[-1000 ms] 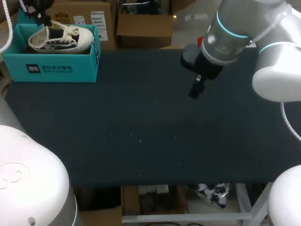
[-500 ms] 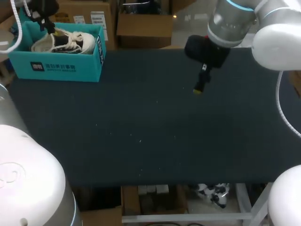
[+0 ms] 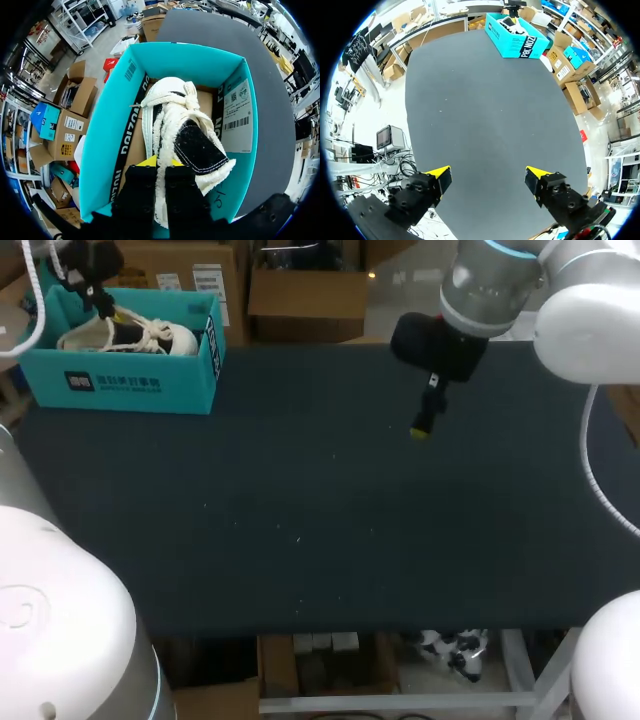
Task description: Open the shoe tongue, take the insole out of the shoe, put the insole back into the shoe, and pack the shoe into the shoebox
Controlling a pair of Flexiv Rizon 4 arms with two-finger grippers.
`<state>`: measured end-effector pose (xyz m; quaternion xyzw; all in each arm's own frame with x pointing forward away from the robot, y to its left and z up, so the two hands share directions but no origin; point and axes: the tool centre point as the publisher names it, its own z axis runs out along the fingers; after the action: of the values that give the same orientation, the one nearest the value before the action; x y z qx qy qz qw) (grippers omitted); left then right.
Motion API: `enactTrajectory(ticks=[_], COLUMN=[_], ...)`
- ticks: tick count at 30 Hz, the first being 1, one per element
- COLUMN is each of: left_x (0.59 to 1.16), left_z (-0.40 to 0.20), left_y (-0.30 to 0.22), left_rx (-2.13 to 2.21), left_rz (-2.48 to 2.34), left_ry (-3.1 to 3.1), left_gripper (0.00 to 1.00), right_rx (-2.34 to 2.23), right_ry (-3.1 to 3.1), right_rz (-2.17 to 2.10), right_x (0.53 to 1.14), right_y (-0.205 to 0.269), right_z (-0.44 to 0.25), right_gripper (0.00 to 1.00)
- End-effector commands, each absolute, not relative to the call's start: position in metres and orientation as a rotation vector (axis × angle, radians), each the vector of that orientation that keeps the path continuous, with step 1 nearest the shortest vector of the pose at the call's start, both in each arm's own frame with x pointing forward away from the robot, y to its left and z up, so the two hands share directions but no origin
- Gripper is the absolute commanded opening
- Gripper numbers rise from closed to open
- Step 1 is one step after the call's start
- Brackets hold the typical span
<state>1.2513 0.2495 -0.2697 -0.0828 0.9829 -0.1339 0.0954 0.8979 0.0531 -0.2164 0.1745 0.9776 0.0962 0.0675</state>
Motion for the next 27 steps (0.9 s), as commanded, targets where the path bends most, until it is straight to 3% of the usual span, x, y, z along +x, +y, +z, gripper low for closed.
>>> enactTrajectory(ticks=[1,12,14,27], left_x=[1.281,1.277,1.277,1.246], left_z=[-0.298,-0.329,-0.327,-0.259], left_y=[0.247,0.247,0.252,0.246], left_rx=[-0.256,-0.273,-0.284,-0.289], left_rz=[-0.405,-0.322,-0.32,-0.403], left_ry=[3.102,3.185,3.182,3.021], left_gripper=[0.0,0.0,0.97,1.0], right_rx=[0.527,0.527,0.527,0.527], right_ry=[2.945,2.945,2.945,2.945], right_rz=[0.287,0.287,0.287,0.287], right_x=[0.897,0.897,0.897,0.897], right_y=[0.053,0.053,0.053,0.053], right_z=[-0.216,-0.216,-0.216,-0.216], right_gripper=[1.0,1.0,1.0,1.0])
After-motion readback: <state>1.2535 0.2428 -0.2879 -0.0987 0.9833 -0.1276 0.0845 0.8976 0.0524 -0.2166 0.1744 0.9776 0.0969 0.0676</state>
